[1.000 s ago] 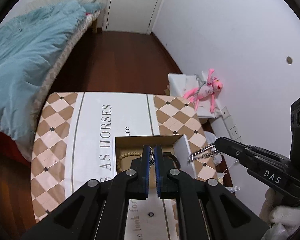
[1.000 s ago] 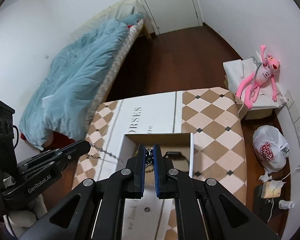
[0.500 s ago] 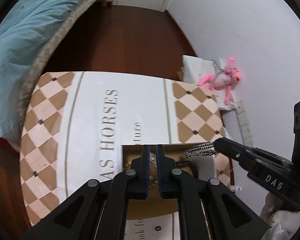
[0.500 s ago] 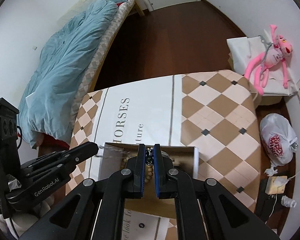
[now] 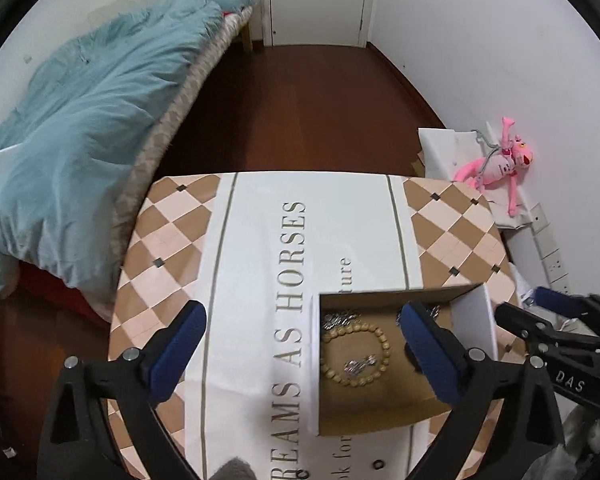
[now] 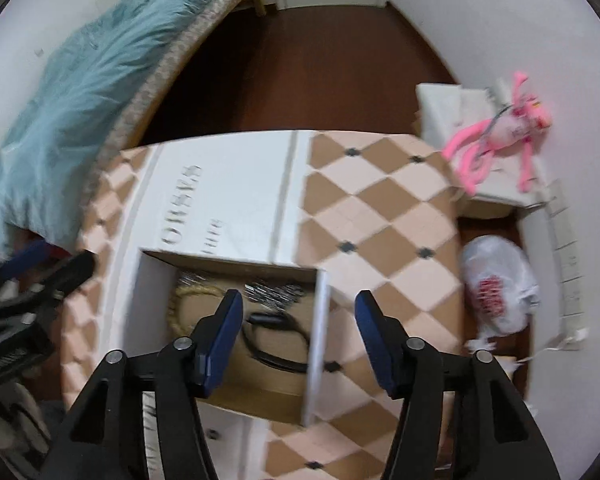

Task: Organize jewelry
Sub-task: 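Carry both chains into the white box and open both tools, then lift both tools out of the box and back away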

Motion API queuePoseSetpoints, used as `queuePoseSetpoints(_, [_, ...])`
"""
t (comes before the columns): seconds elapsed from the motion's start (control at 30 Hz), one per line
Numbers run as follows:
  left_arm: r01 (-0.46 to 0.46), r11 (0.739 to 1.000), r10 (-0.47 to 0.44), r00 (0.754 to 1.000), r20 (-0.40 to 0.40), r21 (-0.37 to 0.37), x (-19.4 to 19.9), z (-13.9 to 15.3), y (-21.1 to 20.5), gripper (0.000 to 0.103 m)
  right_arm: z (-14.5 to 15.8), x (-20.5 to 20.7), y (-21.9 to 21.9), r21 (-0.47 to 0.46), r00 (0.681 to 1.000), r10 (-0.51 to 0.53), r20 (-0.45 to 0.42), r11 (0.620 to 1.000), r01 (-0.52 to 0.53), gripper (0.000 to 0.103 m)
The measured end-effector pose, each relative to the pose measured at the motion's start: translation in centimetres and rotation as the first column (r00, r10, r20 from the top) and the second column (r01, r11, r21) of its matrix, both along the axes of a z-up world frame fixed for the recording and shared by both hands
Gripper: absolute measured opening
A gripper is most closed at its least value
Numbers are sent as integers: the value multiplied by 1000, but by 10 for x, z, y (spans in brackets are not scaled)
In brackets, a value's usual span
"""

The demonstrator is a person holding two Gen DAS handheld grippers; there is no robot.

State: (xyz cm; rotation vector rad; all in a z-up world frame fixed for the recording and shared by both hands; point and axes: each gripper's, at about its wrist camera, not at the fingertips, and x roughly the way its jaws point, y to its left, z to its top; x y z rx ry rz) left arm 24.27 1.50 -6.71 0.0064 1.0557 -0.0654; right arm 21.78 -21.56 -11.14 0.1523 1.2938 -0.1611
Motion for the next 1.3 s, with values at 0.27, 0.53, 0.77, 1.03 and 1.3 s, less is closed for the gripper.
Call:
queuePoseSetpoints(0.27, [-9, 999, 9, 1000, -4, 42, -35, -32, -2, 100, -30, -48, 15, -95, 998, -11, -60, 995, 5, 94])
queuePoseSetpoints(0.53, [-37, 999, 38, 999, -10, 24, -58, -38, 3, 100, -29, -70, 22, -94, 999, -48, -25, 995, 45, 95])
queuePoseSetpoints(0.77, [-40, 999, 39, 998, 53, 17, -89, -16, 5, 100, 1, -93, 31, -123, 995, -72, 62, 989, 79, 95])
queuePoseSetpoints(1.03, [-39, 999, 35, 991, 132, 30, -124, 14, 0, 100, 43, -127, 38, -165, 982, -90, 168, 979, 118, 95])
queuePoseSetpoints(1.3, [-11, 1000, 10, 985, 171, 10, -148, 43, -5, 100, 90, -152, 44, -173, 959, -96, 265, 974, 145, 95])
